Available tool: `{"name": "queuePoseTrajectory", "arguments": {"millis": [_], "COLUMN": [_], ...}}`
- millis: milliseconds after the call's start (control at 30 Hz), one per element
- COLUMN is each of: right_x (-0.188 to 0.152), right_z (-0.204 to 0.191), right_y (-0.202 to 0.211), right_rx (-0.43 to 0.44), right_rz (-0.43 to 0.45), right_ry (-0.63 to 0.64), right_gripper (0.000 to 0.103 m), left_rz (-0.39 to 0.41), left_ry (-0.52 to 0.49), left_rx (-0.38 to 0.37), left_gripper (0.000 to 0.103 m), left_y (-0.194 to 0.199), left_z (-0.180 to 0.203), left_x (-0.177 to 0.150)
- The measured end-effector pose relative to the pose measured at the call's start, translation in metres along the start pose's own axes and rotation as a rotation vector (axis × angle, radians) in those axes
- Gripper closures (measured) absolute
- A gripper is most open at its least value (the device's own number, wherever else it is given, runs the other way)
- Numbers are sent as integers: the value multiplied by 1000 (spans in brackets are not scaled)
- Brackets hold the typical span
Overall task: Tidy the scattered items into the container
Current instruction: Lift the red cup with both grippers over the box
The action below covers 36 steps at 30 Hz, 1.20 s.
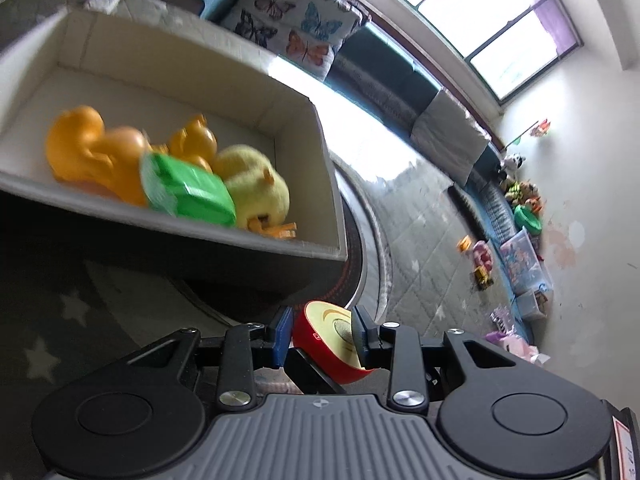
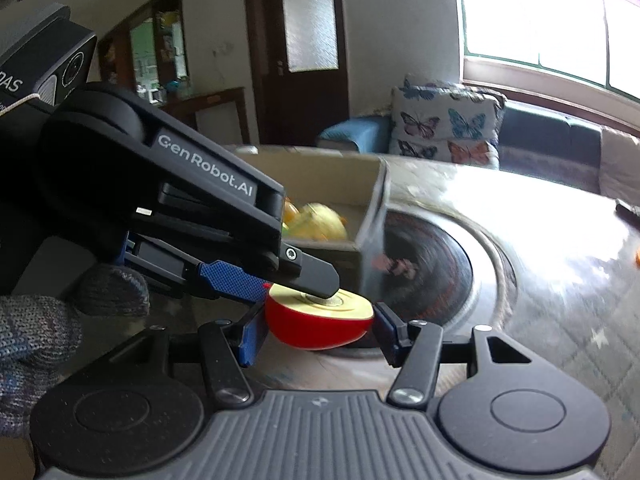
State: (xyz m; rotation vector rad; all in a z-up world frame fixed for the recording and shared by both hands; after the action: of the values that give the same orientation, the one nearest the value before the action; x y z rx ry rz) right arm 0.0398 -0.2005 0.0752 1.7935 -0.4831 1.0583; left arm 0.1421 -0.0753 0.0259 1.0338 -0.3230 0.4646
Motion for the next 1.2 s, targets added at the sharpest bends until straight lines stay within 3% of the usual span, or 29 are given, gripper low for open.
{"name": "queuePoseTrajectory", "arguments": {"millis": [267, 600, 1200], "right_x": [36, 70, 72], "right_z": [-23, -51, -84], "right_y": [-13, -64, -131], "right_rx": [62, 128, 179], "right_rz": [51, 47, 10], "right_ry": [54, 126, 155], "right_gripper": [46, 46, 46], "left_rz": [103, 167, 180], "left_ry": [25, 106, 209], "left_rx": [11, 54, 93], "left_gripper": [69, 70, 70], "left_y": [35, 48, 43], "left_z": [-18, -61, -121], "left_x": [27, 62, 76]}}
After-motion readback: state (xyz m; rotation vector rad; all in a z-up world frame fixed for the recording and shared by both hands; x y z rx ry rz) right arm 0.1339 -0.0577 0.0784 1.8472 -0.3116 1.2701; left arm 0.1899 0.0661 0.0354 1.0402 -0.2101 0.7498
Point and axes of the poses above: each gripper's, at about its wrist camera, not at the fingertips, and y roughly against the way its jaws point, z to its right, x to its top, the point moved 2 cm from there along -y, roughly the way its jaws point, and after that the axes turned 9 degrees about x, right-handed, at the moved point
